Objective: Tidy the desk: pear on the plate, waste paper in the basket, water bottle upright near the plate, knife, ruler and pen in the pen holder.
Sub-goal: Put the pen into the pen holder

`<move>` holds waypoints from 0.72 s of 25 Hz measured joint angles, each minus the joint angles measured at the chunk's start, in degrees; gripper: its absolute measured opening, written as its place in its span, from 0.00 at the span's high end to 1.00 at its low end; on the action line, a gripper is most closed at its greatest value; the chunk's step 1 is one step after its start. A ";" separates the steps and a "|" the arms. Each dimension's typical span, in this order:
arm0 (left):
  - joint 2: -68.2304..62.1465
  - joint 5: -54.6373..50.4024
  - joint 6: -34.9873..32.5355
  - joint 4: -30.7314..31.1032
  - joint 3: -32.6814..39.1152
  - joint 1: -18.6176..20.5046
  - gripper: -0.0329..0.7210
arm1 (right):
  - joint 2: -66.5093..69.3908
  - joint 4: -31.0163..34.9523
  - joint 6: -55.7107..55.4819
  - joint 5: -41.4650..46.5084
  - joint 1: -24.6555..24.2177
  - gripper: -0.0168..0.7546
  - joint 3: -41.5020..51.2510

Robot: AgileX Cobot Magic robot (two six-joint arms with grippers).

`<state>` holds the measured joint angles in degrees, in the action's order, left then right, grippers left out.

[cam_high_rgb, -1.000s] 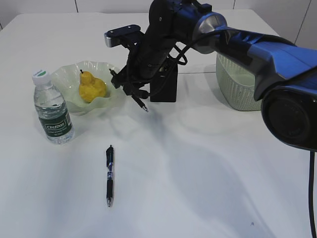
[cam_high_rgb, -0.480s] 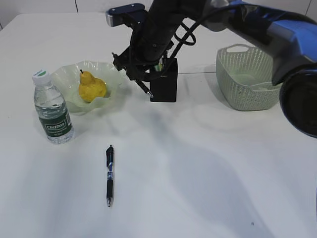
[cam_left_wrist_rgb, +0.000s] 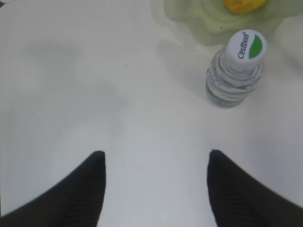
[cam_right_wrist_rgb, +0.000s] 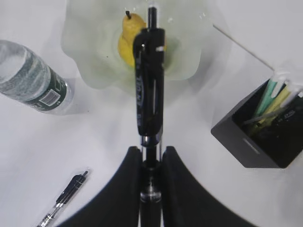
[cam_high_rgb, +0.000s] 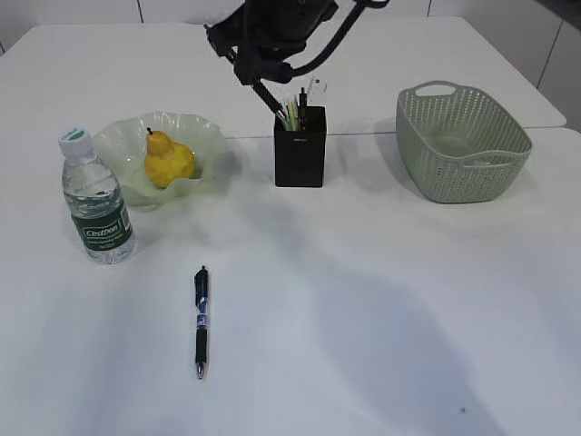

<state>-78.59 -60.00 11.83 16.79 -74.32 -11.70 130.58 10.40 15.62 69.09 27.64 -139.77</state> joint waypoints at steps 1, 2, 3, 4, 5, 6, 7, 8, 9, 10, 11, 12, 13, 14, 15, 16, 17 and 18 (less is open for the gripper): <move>0.00 0.00 0.00 0.00 0.00 0.00 0.33 | -0.73 0.00 -0.12 0.40 0.00 0.87 0.00; 0.00 0.13 0.00 0.00 0.00 0.00 0.33 | -1.48 0.00 -0.21 0.67 0.00 0.87 0.00; 0.00 0.34 0.00 0.00 0.00 0.00 0.33 | -2.17 0.00 -0.34 1.09 0.00 0.87 0.00; 0.00 0.64 0.00 0.00 0.00 0.00 0.33 | -3.01 0.00 -0.43 1.67 0.00 0.87 0.00; 0.00 0.76 0.00 0.00 0.00 0.00 0.33 | -3.96 0.00 -0.43 2.28 0.00 0.87 0.00; 0.00 0.88 0.00 -0.10 0.00 0.00 0.33 | -4.96 0.00 -0.43 2.68 0.00 0.87 0.00; 0.00 0.98 0.00 -0.10 0.00 0.00 0.33 | -5.85 0.00 -0.43 2.69 0.00 0.87 0.00; 0.00 0.98 0.00 -0.20 0.00 0.00 0.33 | -7.00 0.00 -0.46 2.77 0.00 0.87 0.00; 0.00 1.00 0.00 -0.20 0.00 0.00 0.33 | -8.17 0.00 -0.56 2.77 0.00 0.87 0.00; 0.00 1.00 0.00 -0.20 0.00 0.00 0.33 | -9.18 0.00 -0.56 2.93 0.00 0.87 0.00; 0.00 1.00 0.00 -0.20 0.00 0.00 0.33 | -10.37 0.00 -0.80 2.91 0.00 0.87 0.00; 0.00 1.00 0.00 -0.20 0.00 0.00 0.33 | -11.59 0.00 -1.06 2.96 0.00 0.87 0.00; 0.00 1.00 0.00 -0.20 0.00 0.00 0.33 | -12.80 0.00 -1.40 2.96 0.00 0.87 0.00; 0.00 1.00 0.00 -0.20 0.00 0.00 0.33 | -13.79 0.00 -1.59 3.06 0.00 0.87 0.00; 0.00 1.00 0.00 -0.32 0.00 0.00 0.33 | -15.01 0.00 -1.72 3.06 0.00 0.87 0.26; 0.00 1.00 0.00 -0.48 0.00 0.00 0.33 | -16.34 0.00 -2.03 3.06 0.00 0.87 0.76; 0.00 1.00 0.00 -0.56 0.00 0.00 0.33 | -17.61 -0.12 -2.26 3.10 0.00 0.87 1.83; 0.00 1.00 0.00 -0.73 0.00 0.00 0.33 | -19.27 -0.74 -2.47 3.19 0.00 0.87 3.29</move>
<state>-78.59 -59.00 11.83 16.06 -74.32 -11.70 111.31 9.67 13.15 72.28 27.64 -136.48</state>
